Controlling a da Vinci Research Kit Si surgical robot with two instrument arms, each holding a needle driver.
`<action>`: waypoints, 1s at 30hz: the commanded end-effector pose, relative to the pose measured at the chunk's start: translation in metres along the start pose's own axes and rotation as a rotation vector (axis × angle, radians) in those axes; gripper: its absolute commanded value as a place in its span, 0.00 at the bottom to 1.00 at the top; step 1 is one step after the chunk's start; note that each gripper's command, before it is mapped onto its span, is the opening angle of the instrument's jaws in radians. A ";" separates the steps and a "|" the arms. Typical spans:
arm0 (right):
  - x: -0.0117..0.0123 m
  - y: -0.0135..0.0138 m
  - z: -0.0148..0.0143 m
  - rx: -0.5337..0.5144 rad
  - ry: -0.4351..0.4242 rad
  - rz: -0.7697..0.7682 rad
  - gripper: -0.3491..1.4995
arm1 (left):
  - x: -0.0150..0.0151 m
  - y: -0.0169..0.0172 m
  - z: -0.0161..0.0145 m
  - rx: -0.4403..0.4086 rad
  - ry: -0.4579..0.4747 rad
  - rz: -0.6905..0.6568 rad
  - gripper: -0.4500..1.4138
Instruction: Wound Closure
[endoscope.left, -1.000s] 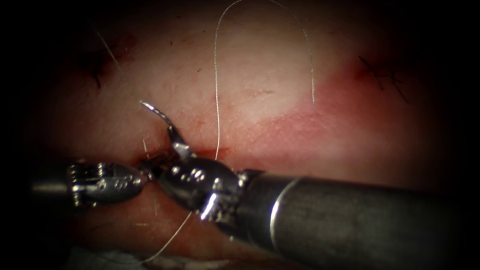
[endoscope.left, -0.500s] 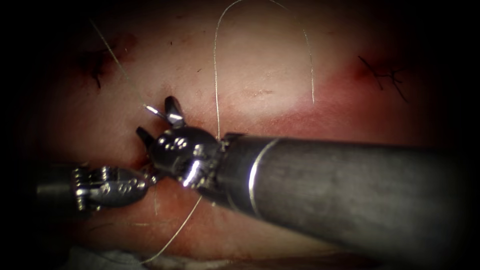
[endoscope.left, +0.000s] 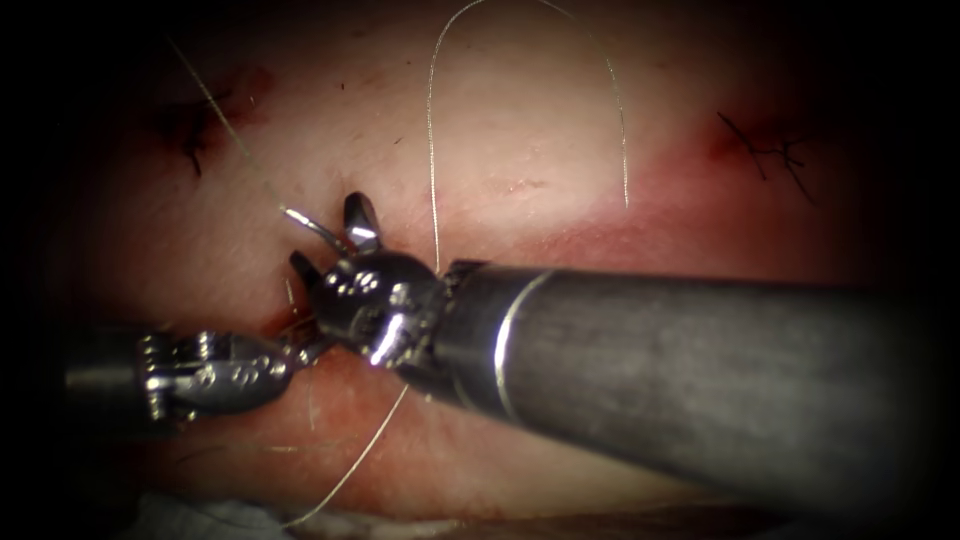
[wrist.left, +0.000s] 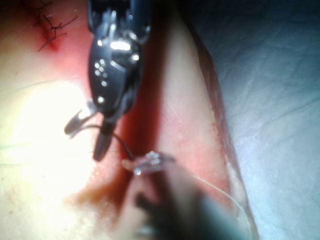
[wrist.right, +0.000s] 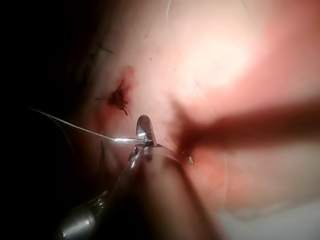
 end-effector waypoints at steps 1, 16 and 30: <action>-0.0003 -0.0007 0.0004 0.002 -0.003 0.002 0.70 | -0.0001 0.0007 0.0006 -0.003 -0.001 0.000 0.08; -0.0004 -0.0009 0.0001 0.025 -0.073 -0.009 0.00 | -0.0001 0.0006 0.0005 0.000 -0.001 0.005 0.11; -0.0003 0.0015 -0.0009 0.084 -0.050 -0.129 0.00 | 0.0009 -0.0014 -0.0010 -0.073 0.125 -0.184 0.78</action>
